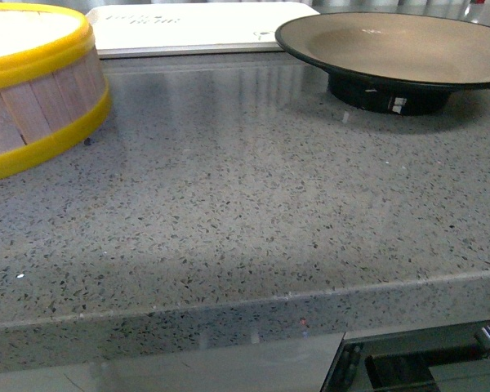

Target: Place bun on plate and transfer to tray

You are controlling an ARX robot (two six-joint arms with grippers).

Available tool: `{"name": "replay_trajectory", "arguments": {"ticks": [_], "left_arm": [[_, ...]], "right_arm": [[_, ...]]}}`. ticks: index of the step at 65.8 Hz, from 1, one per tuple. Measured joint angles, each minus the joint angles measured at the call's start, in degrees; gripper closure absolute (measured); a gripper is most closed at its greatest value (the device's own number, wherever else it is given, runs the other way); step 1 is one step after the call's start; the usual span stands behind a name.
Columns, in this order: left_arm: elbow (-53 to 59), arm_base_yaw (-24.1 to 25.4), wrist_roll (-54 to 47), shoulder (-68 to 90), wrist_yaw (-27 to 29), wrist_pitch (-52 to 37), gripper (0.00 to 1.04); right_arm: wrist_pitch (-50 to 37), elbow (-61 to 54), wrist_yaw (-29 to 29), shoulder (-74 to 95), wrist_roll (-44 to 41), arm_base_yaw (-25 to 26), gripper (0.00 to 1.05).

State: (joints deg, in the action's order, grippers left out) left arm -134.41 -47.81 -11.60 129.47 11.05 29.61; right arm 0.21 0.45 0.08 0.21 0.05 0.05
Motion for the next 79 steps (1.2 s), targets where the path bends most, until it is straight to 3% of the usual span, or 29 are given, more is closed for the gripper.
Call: {"name": "replay_trajectory", "arguments": {"ticks": [40, 63, 68, 79], "left_arm": [[7.2, 2.3, 2.7, 1.8, -5.0, 1.9, 0.99], [7.2, 2.1, 3.0, 0.6, -4.6, 2.6, 0.44], [7.0, 2.1, 3.0, 0.1, -4.5, 3.0, 0.26], [6.9, 2.1, 3.0, -0.8, -4.4, 3.1, 0.05]], "right_arm": [[0.0, 0.0, 0.0, 0.0, 0.0, 0.0, 0.08], [0.0, 0.0, 0.0, 0.0, 0.0, 0.0, 0.08], [0.0, 0.0, 0.0, 0.0, 0.0, 0.0, 0.08], [0.0, 0.0, 0.0, 0.0, 0.0, 0.0, 0.08]]}}
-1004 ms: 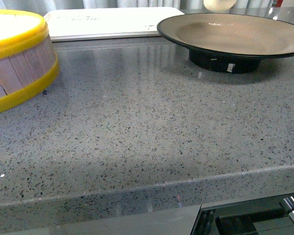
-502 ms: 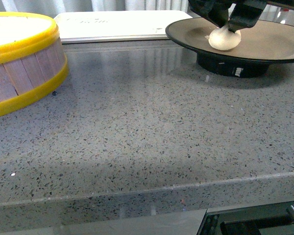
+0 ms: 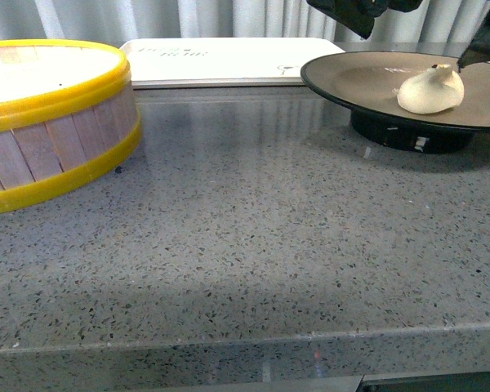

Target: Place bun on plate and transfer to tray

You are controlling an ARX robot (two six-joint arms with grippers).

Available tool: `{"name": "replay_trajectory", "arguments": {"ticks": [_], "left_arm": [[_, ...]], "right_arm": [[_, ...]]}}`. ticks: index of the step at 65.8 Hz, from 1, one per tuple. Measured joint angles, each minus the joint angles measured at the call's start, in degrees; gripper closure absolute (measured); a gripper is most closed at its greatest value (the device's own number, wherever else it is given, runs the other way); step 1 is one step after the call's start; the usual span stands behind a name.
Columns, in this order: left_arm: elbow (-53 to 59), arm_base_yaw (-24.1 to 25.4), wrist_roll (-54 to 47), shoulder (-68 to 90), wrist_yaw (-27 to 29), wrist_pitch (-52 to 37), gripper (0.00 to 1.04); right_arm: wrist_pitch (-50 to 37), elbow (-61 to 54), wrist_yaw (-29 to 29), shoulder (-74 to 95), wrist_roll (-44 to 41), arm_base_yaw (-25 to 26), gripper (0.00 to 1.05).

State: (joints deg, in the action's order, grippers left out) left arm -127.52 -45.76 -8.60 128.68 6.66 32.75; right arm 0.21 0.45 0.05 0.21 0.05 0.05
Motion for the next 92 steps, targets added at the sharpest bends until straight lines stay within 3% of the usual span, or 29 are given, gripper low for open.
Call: {"name": "replay_trajectory", "arguments": {"ticks": [20, 33, 48, 56, 63, 66, 69, 75, 92], "left_arm": [[1.5, 1.1, 1.1, -3.1, 0.3, -1.1, 0.07], [11.6, 6.1, 2.5, -12.2, 0.8, -8.3, 0.07], [39.2, 20.5, 3.3, -37.2, 0.0, -22.1, 0.07], [53.9, 28.9, 3.3, -51.3, -5.0, -23.1, 0.07], [67.3, 39.4, 2.5, -64.2, -11.7, -23.1, 0.07], [71.3, 41.8, 3.4, -66.9, -9.7, -27.4, 0.11], [78.5, 44.4, 5.4, -71.0, -7.0, -37.2, 0.21], [89.5, 46.0, 7.3, -77.5, -5.8, -47.5, 0.37], [109.2, 45.7, 8.1, -88.5, -6.7, -53.7, 0.83]], "right_arm": [[0.0, 0.0, 0.0, 0.0, 0.0, 0.0, 0.08], [0.0, 0.0, 0.0, 0.0, 0.0, 0.0, 0.08], [0.0, 0.0, 0.0, 0.0, 0.0, 0.0, 0.08], [0.0, 0.0, 0.0, 0.0, 0.0, 0.0, 0.08], [0.0, 0.0, 0.0, 0.0, 0.0, 0.0, 0.08], [0.0, 0.0, 0.0, 0.0, 0.0, 0.0, 0.08], [0.0, 0.0, 0.0, 0.0, 0.0, 0.0, 0.08], [0.0, 0.0, 0.0, 0.0, 0.0, 0.0, 0.08], [0.0, 0.0, 0.0, 0.0, 0.0, 0.0, 0.08]]}}
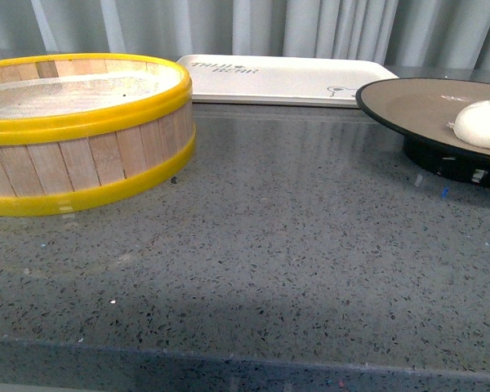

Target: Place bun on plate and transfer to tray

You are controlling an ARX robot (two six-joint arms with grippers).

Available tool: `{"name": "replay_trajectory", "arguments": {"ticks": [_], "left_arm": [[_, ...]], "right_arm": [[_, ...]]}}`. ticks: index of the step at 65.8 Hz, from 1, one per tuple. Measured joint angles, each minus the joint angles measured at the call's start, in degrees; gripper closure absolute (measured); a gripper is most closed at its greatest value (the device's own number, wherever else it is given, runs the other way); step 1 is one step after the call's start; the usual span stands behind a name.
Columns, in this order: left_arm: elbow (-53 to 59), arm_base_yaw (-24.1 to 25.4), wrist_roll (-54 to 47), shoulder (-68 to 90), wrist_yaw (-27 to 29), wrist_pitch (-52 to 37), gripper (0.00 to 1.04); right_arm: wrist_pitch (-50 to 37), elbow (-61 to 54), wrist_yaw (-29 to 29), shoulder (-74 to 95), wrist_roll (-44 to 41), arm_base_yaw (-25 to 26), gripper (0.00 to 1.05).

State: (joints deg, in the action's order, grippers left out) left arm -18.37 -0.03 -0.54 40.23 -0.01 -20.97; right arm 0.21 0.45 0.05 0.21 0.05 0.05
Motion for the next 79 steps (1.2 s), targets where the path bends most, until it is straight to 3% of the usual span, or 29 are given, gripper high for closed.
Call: {"name": "replay_trajectory", "arguments": {"ticks": [7, 38, 79], "left_arm": [[3.2, 0.0, 0.3, -2.7, 0.1, -0.8, 1.01], [13.2, 0.0, 0.7, -14.8, 0.0, 0.8, 1.01], [16.9, 0.0, 0.7, -26.1, 0.0, 6.5, 1.01]], "right_arm": [[0.0, 0.0, 0.0, 0.0, 0.0, 0.0, 0.08], [0.0, 0.0, 0.0, 0.0, 0.0, 0.0, 0.08], [0.0, 0.0, 0.0, 0.0, 0.0, 0.0, 0.08]]}}
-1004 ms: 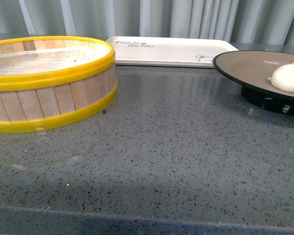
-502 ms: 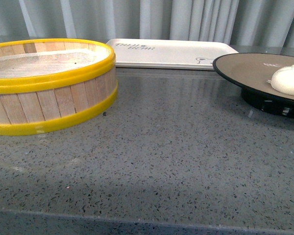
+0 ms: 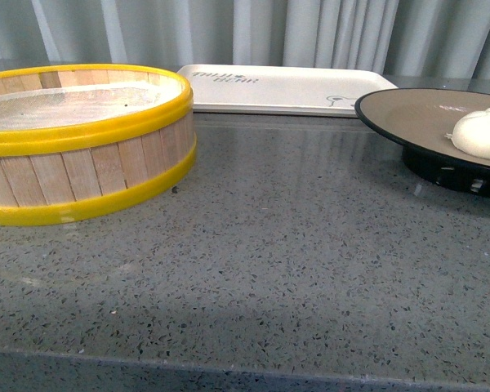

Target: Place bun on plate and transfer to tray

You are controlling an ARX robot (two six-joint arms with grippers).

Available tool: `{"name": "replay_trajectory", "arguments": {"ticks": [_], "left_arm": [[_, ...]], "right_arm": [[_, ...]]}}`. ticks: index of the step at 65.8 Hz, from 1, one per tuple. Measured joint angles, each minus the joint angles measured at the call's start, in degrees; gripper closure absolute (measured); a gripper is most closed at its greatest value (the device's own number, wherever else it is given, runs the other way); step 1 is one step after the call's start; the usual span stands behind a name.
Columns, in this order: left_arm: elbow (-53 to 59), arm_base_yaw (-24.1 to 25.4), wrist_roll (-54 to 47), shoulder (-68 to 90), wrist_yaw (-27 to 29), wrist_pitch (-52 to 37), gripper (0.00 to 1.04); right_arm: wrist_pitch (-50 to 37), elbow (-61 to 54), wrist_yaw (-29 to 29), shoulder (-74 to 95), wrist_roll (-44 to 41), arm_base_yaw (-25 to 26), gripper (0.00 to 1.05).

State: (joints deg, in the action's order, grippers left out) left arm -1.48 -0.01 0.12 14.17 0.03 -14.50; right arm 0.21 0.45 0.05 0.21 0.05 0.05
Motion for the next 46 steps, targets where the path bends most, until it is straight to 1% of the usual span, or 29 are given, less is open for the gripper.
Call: {"name": "replay_trajectory", "arguments": {"ticks": [19, 23, 26, 46], "left_arm": [[0.0, 0.0, 0.0, -4.1, 0.0, 4.2, 1.01], [0.0, 0.0, 0.0, -9.5, -0.1, 11.5, 1.01], [0.0, 0.0, 0.0, -11.9, 0.0, 13.9, 1.01], [0.0, 0.0, 0.0, -13.9, 0.0, 14.5, 1.01]], "right_arm": [[0.0, 0.0, 0.0, 0.0, 0.0, 0.0, 0.08], [0.0, 0.0, 0.0, 0.0, 0.0, 0.0, 0.08], [0.0, 0.0, 0.0, 0.0, 0.0, 0.0, 0.08], [0.0, 0.0, 0.0, 0.0, 0.0, 0.0, 0.08]]}}
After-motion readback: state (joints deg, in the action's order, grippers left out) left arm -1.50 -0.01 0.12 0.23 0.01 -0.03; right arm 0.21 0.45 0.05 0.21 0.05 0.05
